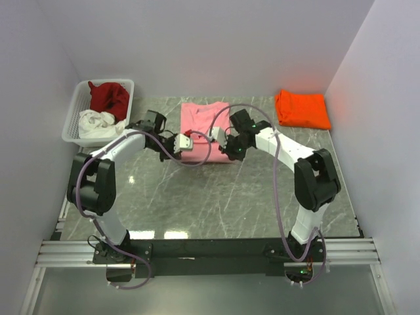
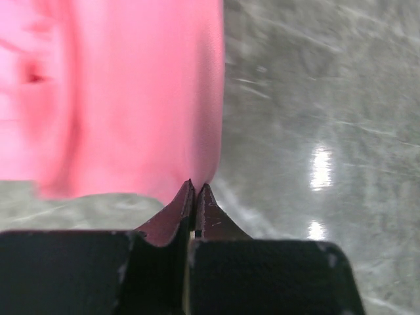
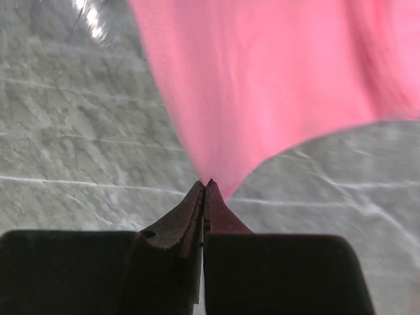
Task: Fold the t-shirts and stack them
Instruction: Fold the tshirt
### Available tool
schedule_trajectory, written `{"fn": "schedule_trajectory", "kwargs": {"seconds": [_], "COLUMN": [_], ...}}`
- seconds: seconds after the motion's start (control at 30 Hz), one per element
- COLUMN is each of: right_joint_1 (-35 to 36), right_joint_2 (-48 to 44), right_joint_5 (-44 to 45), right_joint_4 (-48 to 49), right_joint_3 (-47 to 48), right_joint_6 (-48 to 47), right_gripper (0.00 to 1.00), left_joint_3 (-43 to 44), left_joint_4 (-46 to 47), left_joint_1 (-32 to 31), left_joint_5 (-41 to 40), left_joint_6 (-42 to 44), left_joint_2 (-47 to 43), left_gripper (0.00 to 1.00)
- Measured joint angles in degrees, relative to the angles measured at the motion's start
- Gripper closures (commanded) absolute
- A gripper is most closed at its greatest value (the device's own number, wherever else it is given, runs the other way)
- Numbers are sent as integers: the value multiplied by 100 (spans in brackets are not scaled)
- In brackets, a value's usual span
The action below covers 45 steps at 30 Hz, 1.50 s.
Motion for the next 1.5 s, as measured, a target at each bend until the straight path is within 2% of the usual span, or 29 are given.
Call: {"fn": "schedule_trajectory", "kwargs": {"seconds": [0.17,0.4,0.63,0.77,0.87,0.97,1.17,1.27,1.5], "right_joint_1": [-114,-26,706,890,876,743,258,120,-90], "right_joint_2": [-404,-997,-2500,-3318,-3482,-3198,-1976,-1421,-551], "right_joint_5": [-92,-227,-400,-612,-667,-719,-765,-780,-813], "right_joint_4": [-85,-315,-929,-1438,-1696,-1805,-1849,-1904,-2098], "right_joint_3": [319,-57,-1296,-1316,-1038,-632,83,538,1447], "right_joint_6": [7,26,380,693,750,678,391,236,-31], "right_gripper": [100,100,100,100,100,100,100,100,100], "left_joint_3": [358,26,-855,-859,-553,-168,898,1237,1930], "left_joint_4": [-118,-531,-1388,-2081,-2406,-2496,-2706,-2754,-2981], "left_joint_1": [111,-96,-695,-929,-909,-623,92,254,450], "left_joint_5": [61,52,190,479,579,634,796,839,894], "left_joint_6": [-44,-20,-297,-645,-826,-813,-474,-291,76], "left_joint_2": [-229,-804,-2479,-3359,-3582,-3279,-1587,-990,-203], "left_gripper": [99,99,100,100,100,100,99,100,99]}}
